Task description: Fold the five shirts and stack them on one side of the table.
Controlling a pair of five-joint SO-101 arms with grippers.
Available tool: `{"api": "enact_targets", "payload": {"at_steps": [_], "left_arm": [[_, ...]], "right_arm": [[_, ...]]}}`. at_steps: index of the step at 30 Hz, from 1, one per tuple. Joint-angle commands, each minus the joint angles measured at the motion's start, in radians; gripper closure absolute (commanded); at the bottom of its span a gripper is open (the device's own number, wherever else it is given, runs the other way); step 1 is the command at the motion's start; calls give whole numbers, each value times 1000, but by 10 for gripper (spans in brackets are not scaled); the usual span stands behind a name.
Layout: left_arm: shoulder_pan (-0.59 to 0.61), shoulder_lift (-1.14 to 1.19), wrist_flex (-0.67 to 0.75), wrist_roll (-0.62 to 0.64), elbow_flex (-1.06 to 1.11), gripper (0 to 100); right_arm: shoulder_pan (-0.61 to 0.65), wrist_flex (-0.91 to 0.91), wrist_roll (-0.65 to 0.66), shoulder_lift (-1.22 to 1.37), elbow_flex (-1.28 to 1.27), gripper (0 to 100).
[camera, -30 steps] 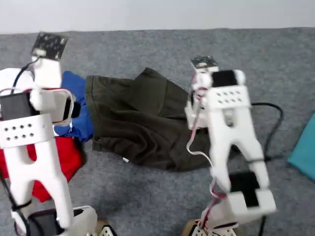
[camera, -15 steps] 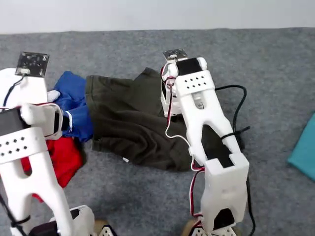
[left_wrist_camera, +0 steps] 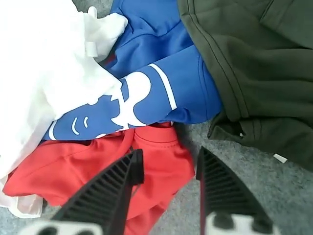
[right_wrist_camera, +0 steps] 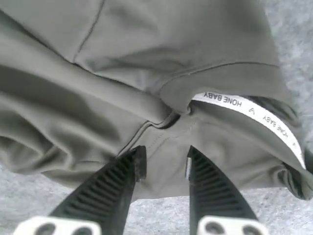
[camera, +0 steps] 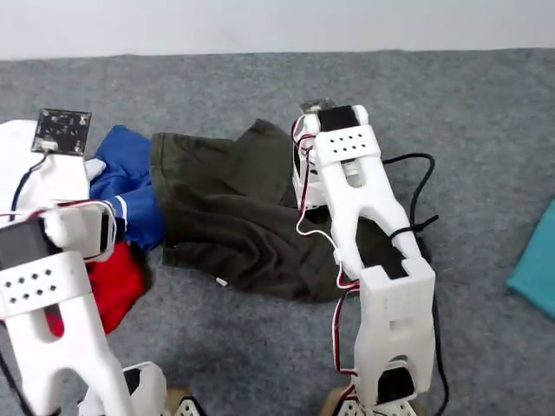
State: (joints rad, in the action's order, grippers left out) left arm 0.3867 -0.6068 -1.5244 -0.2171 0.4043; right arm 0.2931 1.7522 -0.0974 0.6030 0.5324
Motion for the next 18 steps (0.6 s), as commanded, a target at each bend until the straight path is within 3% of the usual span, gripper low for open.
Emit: {"api": "enact_targets", "payload": {"at_steps": [1,18], "left_arm": [[5,-60,52,-8,30,823],[2,-118,84,-38,111,823]], "right_arm": [[-27,35,-9,4,55,847],[-24,31,-3,140,216,801]]}}
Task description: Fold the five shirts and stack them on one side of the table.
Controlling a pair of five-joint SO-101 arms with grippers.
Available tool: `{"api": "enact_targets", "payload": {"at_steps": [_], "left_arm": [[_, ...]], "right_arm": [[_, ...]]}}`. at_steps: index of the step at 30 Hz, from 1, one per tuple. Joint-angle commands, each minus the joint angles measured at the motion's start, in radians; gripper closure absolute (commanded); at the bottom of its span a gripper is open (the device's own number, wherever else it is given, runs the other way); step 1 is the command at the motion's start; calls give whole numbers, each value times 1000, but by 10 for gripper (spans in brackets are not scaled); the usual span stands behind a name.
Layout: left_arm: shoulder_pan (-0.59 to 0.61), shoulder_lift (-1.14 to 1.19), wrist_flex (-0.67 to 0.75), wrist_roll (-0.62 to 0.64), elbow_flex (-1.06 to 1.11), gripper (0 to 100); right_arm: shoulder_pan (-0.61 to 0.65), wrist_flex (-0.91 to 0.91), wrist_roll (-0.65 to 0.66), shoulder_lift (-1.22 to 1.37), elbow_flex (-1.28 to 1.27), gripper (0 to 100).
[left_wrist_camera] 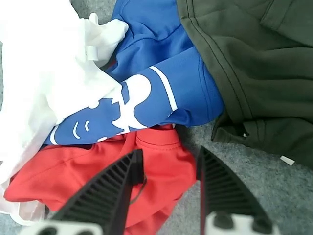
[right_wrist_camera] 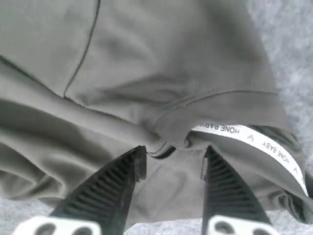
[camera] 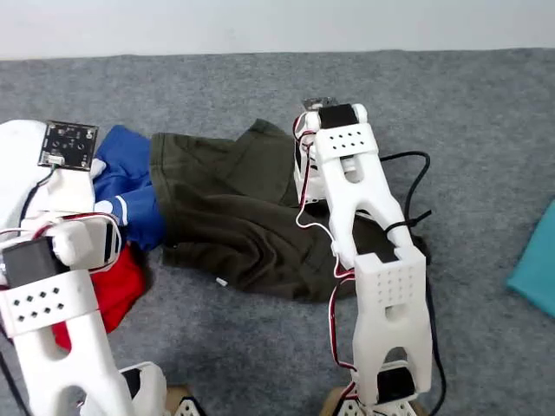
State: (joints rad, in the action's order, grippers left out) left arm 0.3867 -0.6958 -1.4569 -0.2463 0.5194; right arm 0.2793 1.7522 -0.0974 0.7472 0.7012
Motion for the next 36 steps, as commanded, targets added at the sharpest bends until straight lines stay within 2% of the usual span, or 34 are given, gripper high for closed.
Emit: {"api": "enact_targets", "payload": {"at_steps": [1,17,23,30,36], "left_arm": [[3,-29,17,-9,-4,823],[6,-28,15,-9,-2,823],[6,-29,15,-9,-1,823],[6,-29,17,-11,30,823],[6,-29,32,-11,35,823]], "right_arm": [[-15,31,-3,2,48,800],[-56,31,-3,84,49,801],[-51,42,-2,51,44,884],[2,42,-2,-94,29,763],[19,42,-5,-111,-72,772]]}}
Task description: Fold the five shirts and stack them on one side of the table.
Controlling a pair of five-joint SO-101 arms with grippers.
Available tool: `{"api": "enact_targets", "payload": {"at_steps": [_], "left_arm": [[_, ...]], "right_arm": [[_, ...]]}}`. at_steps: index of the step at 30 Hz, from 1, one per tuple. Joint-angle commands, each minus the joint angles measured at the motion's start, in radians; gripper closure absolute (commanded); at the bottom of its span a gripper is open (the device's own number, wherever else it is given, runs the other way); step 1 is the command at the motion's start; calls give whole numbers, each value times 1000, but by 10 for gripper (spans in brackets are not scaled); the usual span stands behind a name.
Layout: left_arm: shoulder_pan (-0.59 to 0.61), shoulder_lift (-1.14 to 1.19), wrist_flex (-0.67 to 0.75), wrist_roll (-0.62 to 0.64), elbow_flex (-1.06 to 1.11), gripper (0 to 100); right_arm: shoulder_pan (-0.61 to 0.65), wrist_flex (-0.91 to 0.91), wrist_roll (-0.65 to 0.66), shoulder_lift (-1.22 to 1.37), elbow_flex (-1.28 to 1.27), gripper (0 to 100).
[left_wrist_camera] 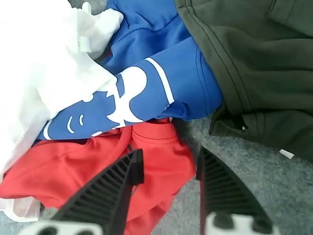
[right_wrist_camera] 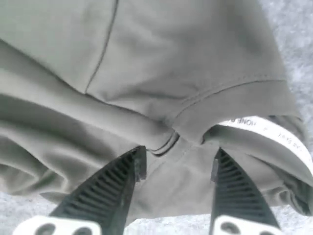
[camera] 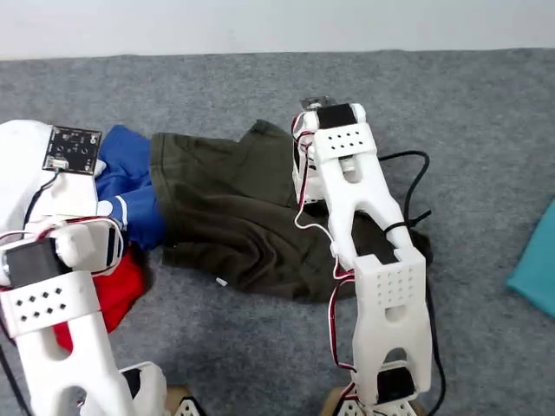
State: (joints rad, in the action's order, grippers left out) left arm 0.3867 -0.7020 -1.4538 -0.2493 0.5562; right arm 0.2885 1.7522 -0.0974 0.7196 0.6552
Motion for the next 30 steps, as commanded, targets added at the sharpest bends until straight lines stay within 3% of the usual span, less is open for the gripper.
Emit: {"api": "enact_targets", "payload": {"at_steps": [1,13,27,30], "left_arm": [[6,-23,29,-9,-2,823],[3,-23,34,-9,-2,823],[6,-23,49,-9,31,823],[6,-23,49,-9,31,823]], "right_arm": [[10,42,-6,-81,-40,772],[-21,1,-3,-10,-51,772],[-31,27,32,183,212,772],[-31,35,41,203,233,825]]}}
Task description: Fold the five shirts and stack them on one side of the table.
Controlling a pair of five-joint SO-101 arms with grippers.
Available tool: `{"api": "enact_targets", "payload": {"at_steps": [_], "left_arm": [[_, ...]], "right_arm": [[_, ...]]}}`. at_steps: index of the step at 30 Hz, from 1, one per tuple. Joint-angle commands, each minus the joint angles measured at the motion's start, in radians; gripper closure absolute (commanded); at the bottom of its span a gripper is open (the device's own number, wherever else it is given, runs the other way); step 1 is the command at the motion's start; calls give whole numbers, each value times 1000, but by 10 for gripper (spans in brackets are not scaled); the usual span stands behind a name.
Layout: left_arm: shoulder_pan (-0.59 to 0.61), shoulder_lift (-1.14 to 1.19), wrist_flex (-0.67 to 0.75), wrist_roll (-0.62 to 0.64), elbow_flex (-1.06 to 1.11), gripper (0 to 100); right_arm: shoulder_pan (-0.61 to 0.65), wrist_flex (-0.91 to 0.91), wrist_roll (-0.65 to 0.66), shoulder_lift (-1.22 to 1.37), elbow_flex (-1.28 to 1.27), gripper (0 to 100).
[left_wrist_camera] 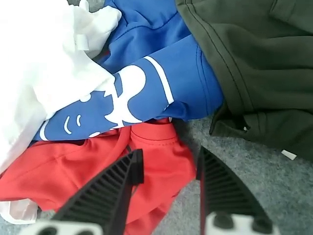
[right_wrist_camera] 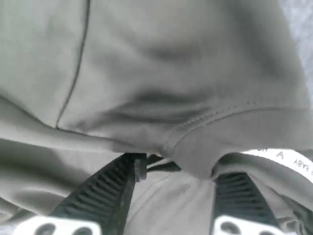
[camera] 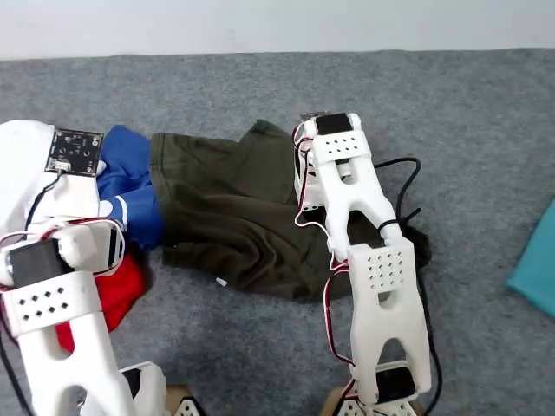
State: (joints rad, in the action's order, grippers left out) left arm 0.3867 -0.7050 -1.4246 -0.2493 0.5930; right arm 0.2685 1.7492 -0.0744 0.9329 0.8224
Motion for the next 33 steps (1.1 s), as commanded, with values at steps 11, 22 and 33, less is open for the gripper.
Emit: {"api": "enact_targets", "payload": {"at_steps": [11,22,33], "left_arm": [[6,-20,20,-58,-13,823],[6,-21,20,-77,-16,823],[-26,-20,14,-46,-70,825]], "right_arm": [[-33,41,97,-102,61,967],[-125,44,187,-286,9,968],[-134,42,189,-527,-275,991]]}}
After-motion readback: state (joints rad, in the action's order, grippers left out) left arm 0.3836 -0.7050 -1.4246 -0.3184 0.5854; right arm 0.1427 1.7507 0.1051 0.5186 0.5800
